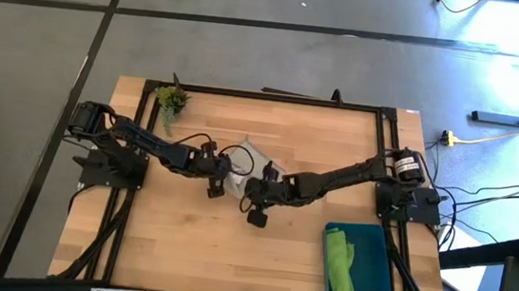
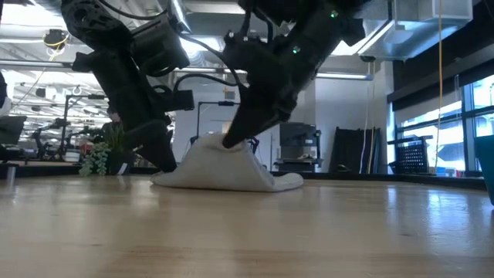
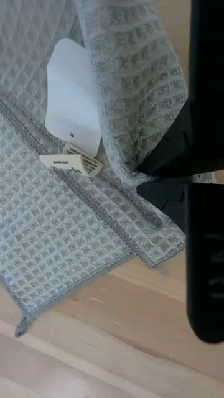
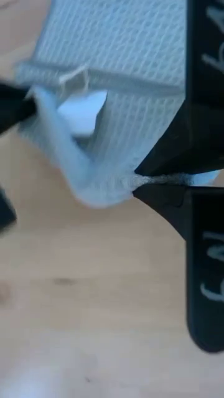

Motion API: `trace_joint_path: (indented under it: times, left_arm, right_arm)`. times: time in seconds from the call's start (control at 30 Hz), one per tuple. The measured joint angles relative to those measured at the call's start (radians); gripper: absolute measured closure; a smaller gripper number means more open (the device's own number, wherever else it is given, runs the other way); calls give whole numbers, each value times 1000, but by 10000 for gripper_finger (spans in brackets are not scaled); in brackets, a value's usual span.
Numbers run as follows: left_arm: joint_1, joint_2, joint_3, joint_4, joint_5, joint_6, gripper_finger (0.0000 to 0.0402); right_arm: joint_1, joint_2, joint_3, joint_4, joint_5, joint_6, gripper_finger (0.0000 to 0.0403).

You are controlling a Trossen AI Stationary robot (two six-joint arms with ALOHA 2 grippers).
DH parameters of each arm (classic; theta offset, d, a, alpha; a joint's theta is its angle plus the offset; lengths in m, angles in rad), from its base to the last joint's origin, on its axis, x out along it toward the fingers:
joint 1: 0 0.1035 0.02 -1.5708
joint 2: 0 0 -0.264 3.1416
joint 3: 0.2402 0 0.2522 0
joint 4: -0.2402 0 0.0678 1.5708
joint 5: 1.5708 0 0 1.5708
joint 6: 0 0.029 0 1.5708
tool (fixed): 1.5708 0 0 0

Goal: Roll microfiber towels into tight, uniform cylinder then place into a basket
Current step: Roll the gray microfiber cloth

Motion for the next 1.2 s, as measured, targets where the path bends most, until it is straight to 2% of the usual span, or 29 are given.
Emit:
trace_joint_path:
  times: [0.37, 0.47, 0.63, 0.77, 1.07, 1.2]
  left_arm:
    - [-4, 1, 0, 0, 4, 26, 401]
    - [-5, 1, 0, 0, 5, 39, 401]
    - [-9, 1, 0, 0, 7, 51, 401]
    - [-10, 1, 0, 3, 5, 52, 401]
    - [-43, -2, 2, -3, -51, 52, 401]
    - [-71, -5, 25, -26, -20, 51, 401]
  right_arm:
    - [-73, -5, 0, -116, 14, 186, 388]
    - [-84, -5, 0, -134, 62, 228, 388]
    - [-104, -5, 0, -217, 79, 295, 388]
    - [-104, -5, 1, -297, 150, 345, 388]
    - [-104, -6, -57, -274, 159, 323, 388]
    - [-101, -6, -57, -277, 99, 294, 387]
